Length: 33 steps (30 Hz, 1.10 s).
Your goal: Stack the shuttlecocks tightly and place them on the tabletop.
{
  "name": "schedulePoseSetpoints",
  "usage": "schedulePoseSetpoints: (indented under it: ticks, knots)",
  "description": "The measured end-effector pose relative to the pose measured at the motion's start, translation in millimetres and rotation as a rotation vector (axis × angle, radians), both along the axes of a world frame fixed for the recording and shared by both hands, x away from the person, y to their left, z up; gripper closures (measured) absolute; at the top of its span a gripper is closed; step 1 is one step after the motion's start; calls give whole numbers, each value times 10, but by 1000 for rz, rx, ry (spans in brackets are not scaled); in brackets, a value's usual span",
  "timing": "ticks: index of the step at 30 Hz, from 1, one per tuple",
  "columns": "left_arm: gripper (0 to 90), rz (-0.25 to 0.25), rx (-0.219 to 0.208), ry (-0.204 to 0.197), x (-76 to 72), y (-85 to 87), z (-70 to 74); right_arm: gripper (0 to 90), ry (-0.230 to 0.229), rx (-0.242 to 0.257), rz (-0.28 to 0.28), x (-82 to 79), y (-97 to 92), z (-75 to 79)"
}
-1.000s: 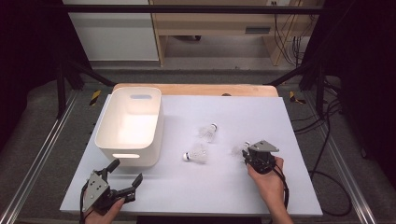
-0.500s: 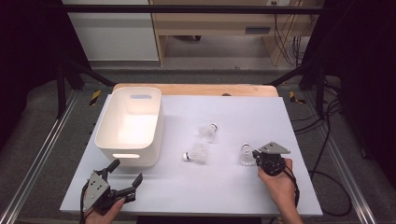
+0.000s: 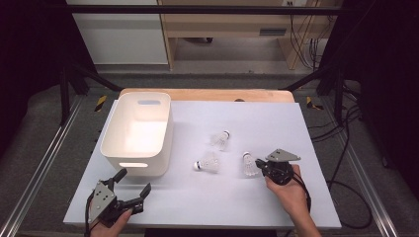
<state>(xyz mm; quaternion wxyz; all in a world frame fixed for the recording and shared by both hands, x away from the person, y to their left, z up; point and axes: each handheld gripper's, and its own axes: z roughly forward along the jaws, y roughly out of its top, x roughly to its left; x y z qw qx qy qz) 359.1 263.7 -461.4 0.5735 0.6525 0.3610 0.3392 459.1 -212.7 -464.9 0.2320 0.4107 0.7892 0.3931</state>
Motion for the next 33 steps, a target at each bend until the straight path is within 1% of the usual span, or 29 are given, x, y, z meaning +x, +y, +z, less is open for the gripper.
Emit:
schedulePoseSetpoints:
  ticks: [1,2,3,4,5,7,8,11,12,13,14,15,20,27,33]
  knots:
    - [67,0,0,1,1,-1,-1,900,6,13,19,9,28,5]
    - [67,0,0,1,1,-1,-1,900,6,13,19,9,28,5]
    - [67,-1,0,1,1,-2,-1,900,6,15,41,19,59,11]
    - [67,-1,1,1,1,-3,-2,900,6,15,41,19,59,11]
    - [67,0,1,2,2,-5,-3,900,9,17,60,30,91,13]
    - [67,0,1,2,3,-5,-3,900,8,16,68,35,101,15]
    - [67,0,1,3,4,-5,-4,900,11,24,82,44,125,17]
    - [67,3,0,7,11,-5,-8,900,15,28,112,61,175,19]
    - [67,5,-1,8,14,-5,-9,900,19,34,119,66,196,22]
    - [68,8,-3,9,17,-5,-9,900,23,50,142,86,231,26]
    - [68,10,-6,9,19,-4,-8,900,23,50,142,86,231,26]
    - [68,11,-7,9,24,-4,-7,900,29,60,149,91,246,29]
    - [68,10,-7,10,26,-9,-11,900,40,58,200,139,345,34]
    - [68,12,-9,12,37,-13,-14,900,46,63,245,168,472,58]
    - [69,11,-9,7,46,-19,-10,900,52,64,268,172,508,45]
